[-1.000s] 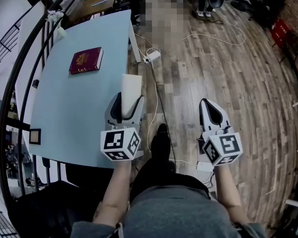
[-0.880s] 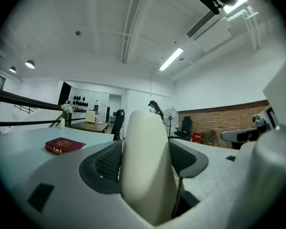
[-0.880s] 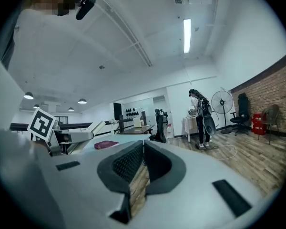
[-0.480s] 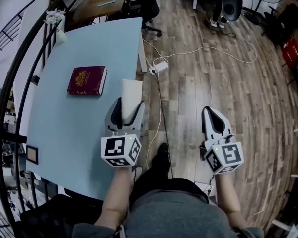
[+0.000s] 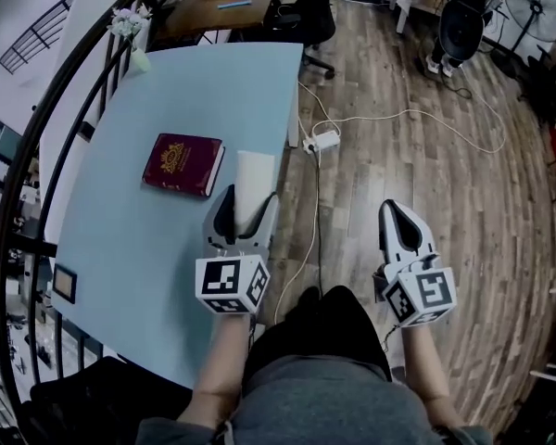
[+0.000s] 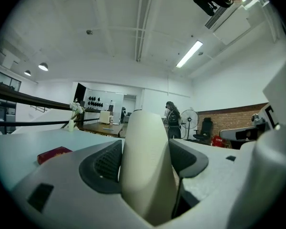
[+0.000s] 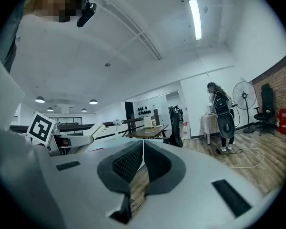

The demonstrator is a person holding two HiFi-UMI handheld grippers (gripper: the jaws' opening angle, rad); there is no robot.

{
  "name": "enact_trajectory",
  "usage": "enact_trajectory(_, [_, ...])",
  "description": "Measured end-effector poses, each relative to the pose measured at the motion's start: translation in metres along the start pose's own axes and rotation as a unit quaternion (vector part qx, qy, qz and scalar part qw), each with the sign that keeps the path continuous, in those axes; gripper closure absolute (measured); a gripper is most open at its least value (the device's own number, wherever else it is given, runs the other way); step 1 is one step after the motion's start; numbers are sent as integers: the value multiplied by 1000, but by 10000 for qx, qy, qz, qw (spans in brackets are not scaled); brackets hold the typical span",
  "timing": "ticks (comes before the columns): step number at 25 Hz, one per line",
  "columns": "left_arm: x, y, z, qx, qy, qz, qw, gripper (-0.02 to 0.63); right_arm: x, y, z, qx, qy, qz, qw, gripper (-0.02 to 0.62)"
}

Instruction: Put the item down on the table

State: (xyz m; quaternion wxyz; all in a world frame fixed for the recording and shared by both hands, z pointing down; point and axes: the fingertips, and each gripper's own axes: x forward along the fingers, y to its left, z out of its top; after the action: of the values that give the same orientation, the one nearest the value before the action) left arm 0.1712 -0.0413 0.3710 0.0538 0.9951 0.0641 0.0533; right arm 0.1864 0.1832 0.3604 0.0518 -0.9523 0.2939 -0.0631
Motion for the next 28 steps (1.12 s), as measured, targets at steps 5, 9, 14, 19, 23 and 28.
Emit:
enact_trajectory(5, [1, 22, 5, -9, -46, 493, 9988, 298, 42, 10, 3, -58, 88, 593, 9982, 594])
enact_trajectory(9, [-6, 50, 10, -15, -143, 1234, 9922, 298, 91, 29, 6, -110, 138, 1368, 9904, 594])
enact_trajectory(14, [-34, 79, 13, -23, -229, 2257, 9739, 298, 129, 62, 7, -208, 266, 2363, 9711, 592])
enact_trajectory(19, [-79, 97, 12, -72, -251, 3318, 9430, 298, 154, 104, 5, -283, 370, 3366, 9405, 594])
enact_trajectory(23, [-124, 100, 2, -166, -185, 4102, 9117, 298, 159, 144, -7, -302, 543, 4116, 9092, 594])
enact_trajectory(28, [-187, 99, -14, -299, -159, 5041, 8630, 298, 146, 194, -21, -326, 702, 4937, 8662, 594])
